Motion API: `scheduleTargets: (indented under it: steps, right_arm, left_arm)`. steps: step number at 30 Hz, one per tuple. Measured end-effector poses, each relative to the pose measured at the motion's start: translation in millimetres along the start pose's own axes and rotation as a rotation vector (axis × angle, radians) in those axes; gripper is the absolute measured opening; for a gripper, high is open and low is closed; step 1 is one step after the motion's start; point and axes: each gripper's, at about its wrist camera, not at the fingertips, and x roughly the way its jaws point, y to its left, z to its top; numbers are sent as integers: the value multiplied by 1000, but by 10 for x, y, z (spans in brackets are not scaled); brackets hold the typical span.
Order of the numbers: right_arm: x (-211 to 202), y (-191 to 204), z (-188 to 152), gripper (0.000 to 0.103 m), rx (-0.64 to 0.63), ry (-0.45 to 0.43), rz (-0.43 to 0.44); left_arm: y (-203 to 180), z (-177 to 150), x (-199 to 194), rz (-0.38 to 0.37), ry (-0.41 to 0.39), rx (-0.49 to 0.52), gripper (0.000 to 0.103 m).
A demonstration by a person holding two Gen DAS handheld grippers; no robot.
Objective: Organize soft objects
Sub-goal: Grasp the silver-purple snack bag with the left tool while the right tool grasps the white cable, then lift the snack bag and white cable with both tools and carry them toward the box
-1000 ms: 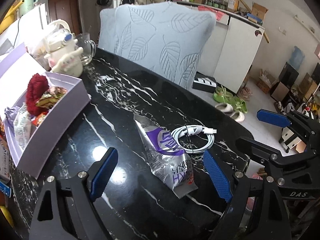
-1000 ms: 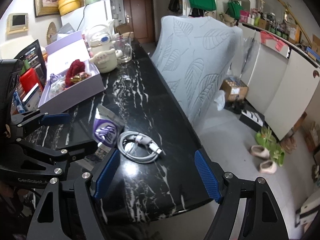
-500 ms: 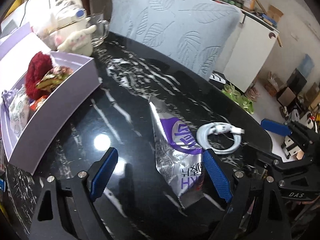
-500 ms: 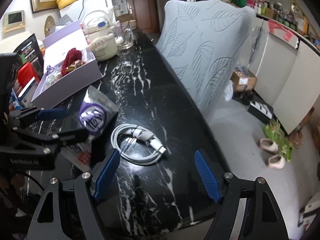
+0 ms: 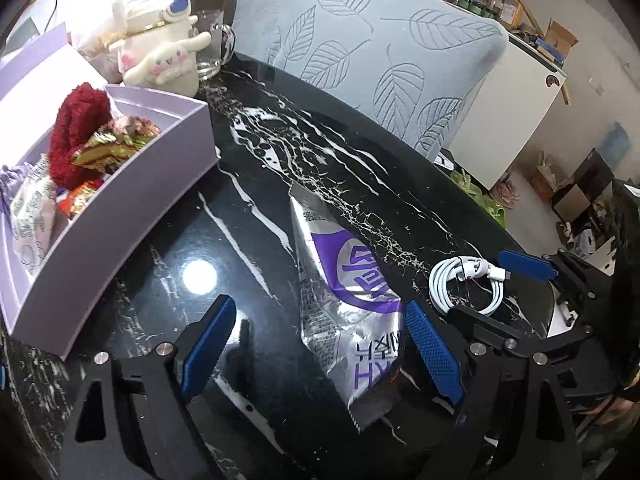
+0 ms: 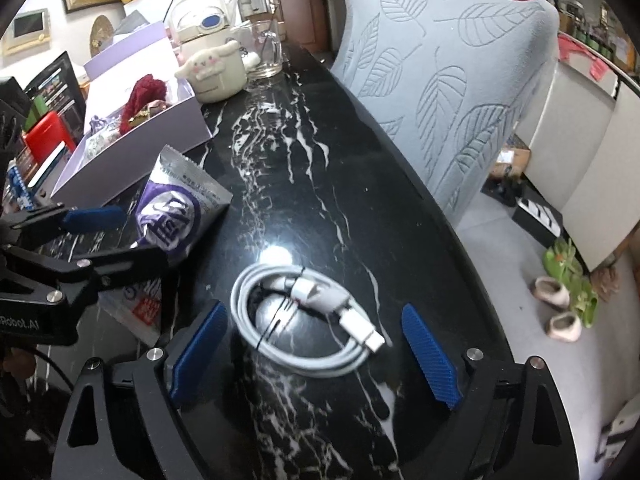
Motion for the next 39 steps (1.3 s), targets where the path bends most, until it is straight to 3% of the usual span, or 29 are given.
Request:
scheduleTargets:
  steps: [7,9,11,13,15,17,18,33,39]
  right_arm:
    - [27,108,-36,88,-87,-30,-39]
    - [8,134,-64,81,-116,-46,-41]
    - [-10,117,-68,66,-116,-53,-43]
    - [-7,110,-68,64,-126,-48,-42]
    - [-6,101,-64,63,-128,-44,-40]
    - [-8,104,-59,62,-122,-45,-39]
    - [-14,96,-64,62,-114,-48,-34]
    - [-179,13,-147,61,-15,-52,24]
    - [-192,47,-170,62,-11,-41,23]
  left_arm:
    - [-13,59,78,-7,0,-8,88]
    - [-22,61,91,-7,-4,-4,88]
    - [-31,59,110,-15,-5,-3,88]
    - [-36,58,135,-14,-4,4,88]
    - [-39,56,170,-7,3,10,79]
    - [-28,47,193,-2,-2,9,54]
    - [-33,40,185,11,-11,20,49]
    - [-126,-46,-71,7,-72,76,48]
    - [-87,-125,-53,2,-44,60,48]
